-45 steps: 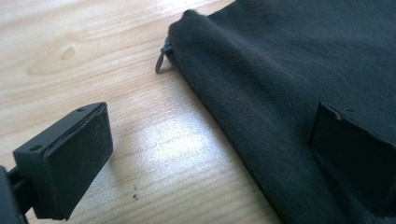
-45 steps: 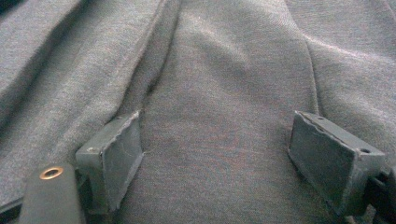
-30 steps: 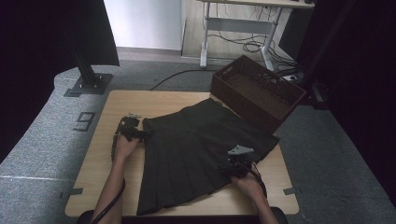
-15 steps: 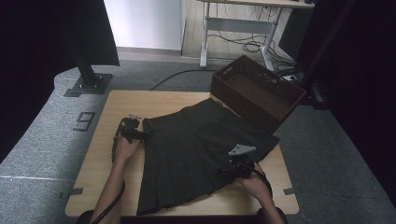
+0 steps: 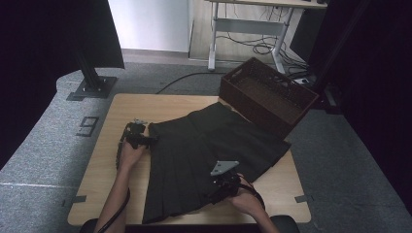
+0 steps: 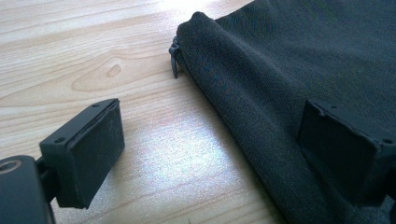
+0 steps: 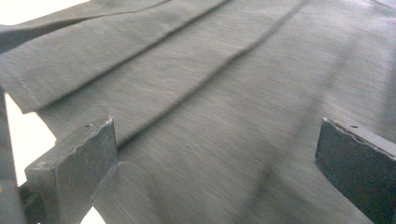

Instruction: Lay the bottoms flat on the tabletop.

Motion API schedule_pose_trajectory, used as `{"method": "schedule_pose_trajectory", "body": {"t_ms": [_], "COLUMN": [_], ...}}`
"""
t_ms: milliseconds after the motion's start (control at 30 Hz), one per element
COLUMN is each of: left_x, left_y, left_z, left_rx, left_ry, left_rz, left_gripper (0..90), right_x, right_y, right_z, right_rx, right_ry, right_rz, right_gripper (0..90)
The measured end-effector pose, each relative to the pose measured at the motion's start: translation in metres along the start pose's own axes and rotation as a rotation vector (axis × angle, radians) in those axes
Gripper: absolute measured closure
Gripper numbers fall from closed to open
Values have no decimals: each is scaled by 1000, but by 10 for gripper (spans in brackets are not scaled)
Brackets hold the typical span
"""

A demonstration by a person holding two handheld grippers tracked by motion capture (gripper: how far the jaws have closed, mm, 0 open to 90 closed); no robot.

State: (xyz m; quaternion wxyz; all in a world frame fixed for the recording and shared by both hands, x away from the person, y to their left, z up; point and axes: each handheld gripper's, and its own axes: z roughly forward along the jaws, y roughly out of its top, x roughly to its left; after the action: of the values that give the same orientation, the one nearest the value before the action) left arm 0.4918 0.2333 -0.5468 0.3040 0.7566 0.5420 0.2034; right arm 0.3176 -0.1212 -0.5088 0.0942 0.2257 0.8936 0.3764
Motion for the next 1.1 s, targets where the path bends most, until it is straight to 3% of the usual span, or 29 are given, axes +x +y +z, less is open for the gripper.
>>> {"method": "schedule_pose_trajectory", "body": {"t_ms": [333,500,767,900,1100], "left_x": [-1,-1,-1,0,0], "left_y": [-1,-1,0,0,1], "left_z": [-1,-1,0,1,2], "left_rx": [-2,-2,1,7,13], "left_ry": [7,7,7,12,12], "left_rz": [-6,-5,-1,-9,-7], "left_gripper": [80,79,69,39,17], "right_x": [36,56,87,97,97], "right_y": [17,29,46,47,49], "right_z": [28,38,62,78,86], "right_rx": [26,17,71,112,160], "right_ry": [98,160,233,220,168], "right_rz": [-98,-114,-224,-264,-291], "right_gripper": [18,45,22,31,220]}}
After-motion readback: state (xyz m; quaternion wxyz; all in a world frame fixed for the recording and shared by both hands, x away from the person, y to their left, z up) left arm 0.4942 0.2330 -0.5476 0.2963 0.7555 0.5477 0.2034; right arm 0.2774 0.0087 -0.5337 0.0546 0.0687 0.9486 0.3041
